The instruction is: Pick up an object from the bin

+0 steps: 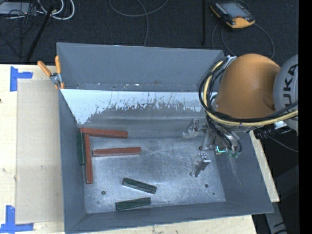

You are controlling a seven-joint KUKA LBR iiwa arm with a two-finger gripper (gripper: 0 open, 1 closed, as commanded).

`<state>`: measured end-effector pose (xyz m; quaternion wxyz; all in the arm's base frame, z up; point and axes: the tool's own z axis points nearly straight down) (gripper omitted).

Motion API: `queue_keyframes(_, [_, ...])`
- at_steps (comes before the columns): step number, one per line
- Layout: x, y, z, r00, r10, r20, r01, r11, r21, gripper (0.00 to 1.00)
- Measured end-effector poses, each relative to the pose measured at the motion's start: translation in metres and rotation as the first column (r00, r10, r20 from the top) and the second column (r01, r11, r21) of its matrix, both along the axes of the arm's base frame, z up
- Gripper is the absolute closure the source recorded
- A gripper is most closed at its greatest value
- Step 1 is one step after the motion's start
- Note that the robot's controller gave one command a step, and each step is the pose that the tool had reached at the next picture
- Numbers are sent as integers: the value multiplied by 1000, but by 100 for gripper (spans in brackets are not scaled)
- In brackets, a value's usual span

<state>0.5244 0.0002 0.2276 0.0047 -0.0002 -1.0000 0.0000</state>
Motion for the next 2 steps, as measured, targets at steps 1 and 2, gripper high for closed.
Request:
queue_keyframes(1, [1,0,4,1000,0,8,0,1000,0,0])
queue_keyframes(2, [-5,7,-37,1000,-12,17,12,1000,0,0])
